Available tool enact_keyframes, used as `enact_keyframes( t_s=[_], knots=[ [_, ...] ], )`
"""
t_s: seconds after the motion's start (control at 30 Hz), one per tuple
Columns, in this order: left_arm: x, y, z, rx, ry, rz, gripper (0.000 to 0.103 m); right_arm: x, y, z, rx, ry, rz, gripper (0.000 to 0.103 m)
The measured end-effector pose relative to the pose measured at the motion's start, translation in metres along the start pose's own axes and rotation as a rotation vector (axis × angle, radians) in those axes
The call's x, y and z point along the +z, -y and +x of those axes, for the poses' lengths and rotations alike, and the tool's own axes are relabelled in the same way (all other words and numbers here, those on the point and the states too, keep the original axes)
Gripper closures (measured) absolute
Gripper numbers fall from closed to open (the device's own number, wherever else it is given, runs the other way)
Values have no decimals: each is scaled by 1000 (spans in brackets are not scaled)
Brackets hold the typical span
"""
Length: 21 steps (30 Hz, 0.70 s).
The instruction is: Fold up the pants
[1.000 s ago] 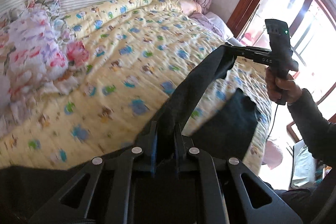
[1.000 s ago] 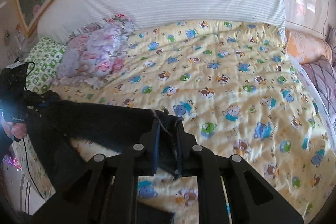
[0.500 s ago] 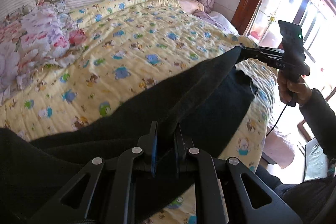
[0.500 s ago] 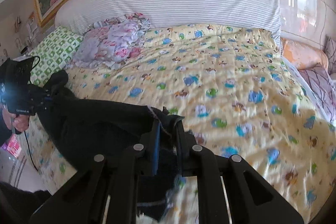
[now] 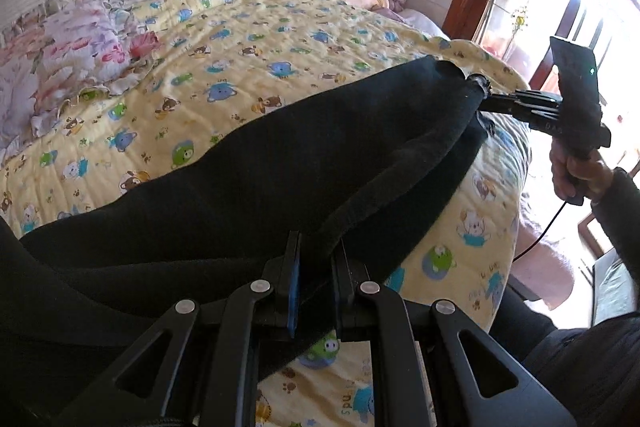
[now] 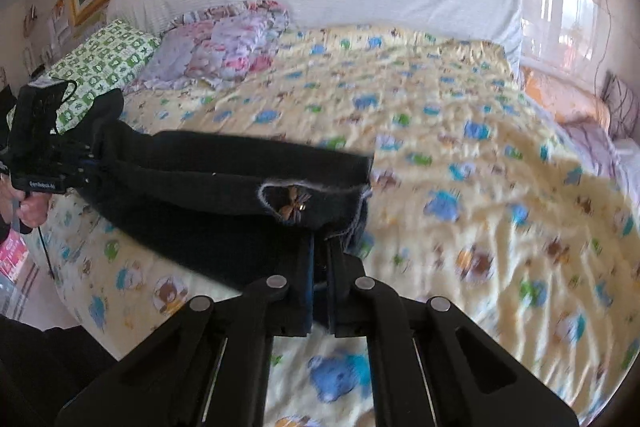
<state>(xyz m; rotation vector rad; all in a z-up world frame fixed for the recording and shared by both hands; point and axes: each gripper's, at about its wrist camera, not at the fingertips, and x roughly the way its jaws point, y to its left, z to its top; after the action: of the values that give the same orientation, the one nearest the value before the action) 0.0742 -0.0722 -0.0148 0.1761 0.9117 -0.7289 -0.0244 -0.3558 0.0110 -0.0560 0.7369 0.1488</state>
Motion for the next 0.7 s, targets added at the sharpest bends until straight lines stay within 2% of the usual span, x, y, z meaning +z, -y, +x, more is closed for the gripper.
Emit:
enact_keyframes(
  t_s=[0.17,0.33,0.4,0.43,0.5,0.53,0.57,0.63,0.7],
  knots=[
    [-5,-5,-6,-25,14,-24,92,-7,-7,-12,10,19,29,98],
    [-10,-6,5,-35,0,-46,85,-17,-5,3,1,-51,62,98],
    [-9,-7,4,-44,1,-58,70,-19,-5,3,-7,-51,74,97],
    [-8,-8,2,-60,3,-67,66,-18,-6,1,-9,-50,76,95],
    [-8,-8,-4,-59,12,-74,54,-16,-10,-5,-17,-49,67,88],
    [-8,-7,-8,-54,19,-74,52,-14,-12,-10,-21,-41,66,76],
    [-9,-8,-13,-46,31,-77,50,-12,-14,-16,-17,-27,67,57],
    [-12,-11,-21,-33,47,-93,43,-9,-18,-28,-30,19,67,33],
    [-17,-18,-31,-14,66,-124,42,-5,-21,-41,-51,68,71,32]
  ],
)
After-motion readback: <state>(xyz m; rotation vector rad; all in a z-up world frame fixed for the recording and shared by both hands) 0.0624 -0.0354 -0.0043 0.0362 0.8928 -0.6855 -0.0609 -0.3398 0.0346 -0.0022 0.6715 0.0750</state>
